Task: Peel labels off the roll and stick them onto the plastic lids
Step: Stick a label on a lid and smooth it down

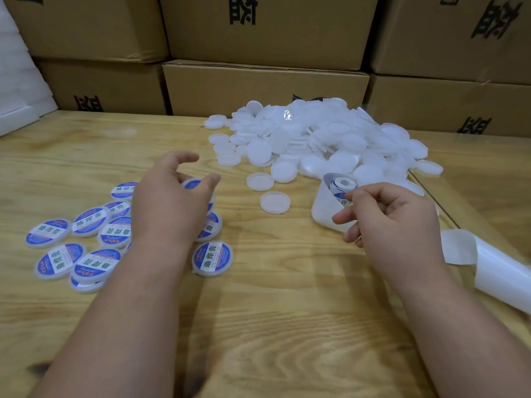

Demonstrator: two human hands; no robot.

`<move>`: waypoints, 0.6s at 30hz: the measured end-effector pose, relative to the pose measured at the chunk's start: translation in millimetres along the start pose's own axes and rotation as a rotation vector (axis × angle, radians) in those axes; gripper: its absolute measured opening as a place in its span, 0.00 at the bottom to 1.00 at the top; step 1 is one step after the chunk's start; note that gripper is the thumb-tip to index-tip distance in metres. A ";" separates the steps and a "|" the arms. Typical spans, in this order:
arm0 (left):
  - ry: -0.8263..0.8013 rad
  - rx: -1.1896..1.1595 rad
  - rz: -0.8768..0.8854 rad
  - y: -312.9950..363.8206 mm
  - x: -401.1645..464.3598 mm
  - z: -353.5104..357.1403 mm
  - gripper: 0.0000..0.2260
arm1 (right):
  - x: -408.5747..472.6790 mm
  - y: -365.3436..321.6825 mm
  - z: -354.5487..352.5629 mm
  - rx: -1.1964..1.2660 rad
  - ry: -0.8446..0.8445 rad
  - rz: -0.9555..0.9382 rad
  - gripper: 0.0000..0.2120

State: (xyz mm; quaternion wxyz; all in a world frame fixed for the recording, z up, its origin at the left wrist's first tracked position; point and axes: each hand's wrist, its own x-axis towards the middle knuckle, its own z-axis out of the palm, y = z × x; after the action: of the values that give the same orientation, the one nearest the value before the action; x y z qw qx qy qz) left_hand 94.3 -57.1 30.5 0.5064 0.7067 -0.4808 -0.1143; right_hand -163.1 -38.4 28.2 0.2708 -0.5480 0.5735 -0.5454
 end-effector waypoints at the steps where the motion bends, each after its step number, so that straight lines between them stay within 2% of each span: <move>1: 0.020 0.096 -0.022 -2.5 3.6 -3.8 0.10 | -0.1 0.3 0.4 -0.002 -0.004 0.000 0.10; 3: 0.011 0.238 -0.087 -7.3 8.1 -8.7 0.07 | -0.2 0.9 0.8 -0.007 -0.010 -0.002 0.10; 6: -0.037 0.488 -0.175 -10.3 9.0 -6.1 0.10 | 1.0 1.9 0.3 -0.003 -0.002 -0.006 0.11; 8: -0.012 0.536 -0.107 -5.4 5.5 0.5 0.14 | 1.9 3.5 -0.1 -0.004 0.031 -0.028 0.11; 10: -0.008 0.445 0.097 4.6 -0.8 10.6 0.17 | 4.0 6.4 -0.3 -0.043 0.097 -0.075 0.10; 13: -0.274 0.349 0.356 18.8 -21.9 35.3 0.19 | 9.0 10.9 -1.9 -0.188 0.141 -0.121 0.07; 16: -0.539 0.388 0.396 23.3 -43.1 60.4 0.24 | 13.3 18.2 -2.2 -0.351 0.055 -0.094 0.02; 18: -0.595 0.415 0.384 23.4 -46.1 68.4 0.25 | 15.2 24.0 -0.8 -0.418 0.004 -0.081 0.02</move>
State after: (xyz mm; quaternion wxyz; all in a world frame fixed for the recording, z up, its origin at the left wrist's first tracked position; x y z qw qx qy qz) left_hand 13.2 -62.4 3.3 0.2041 0.6274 -0.7422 -0.1177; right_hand -175.7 -56.9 10.7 0.1280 -0.6139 0.6520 -0.4262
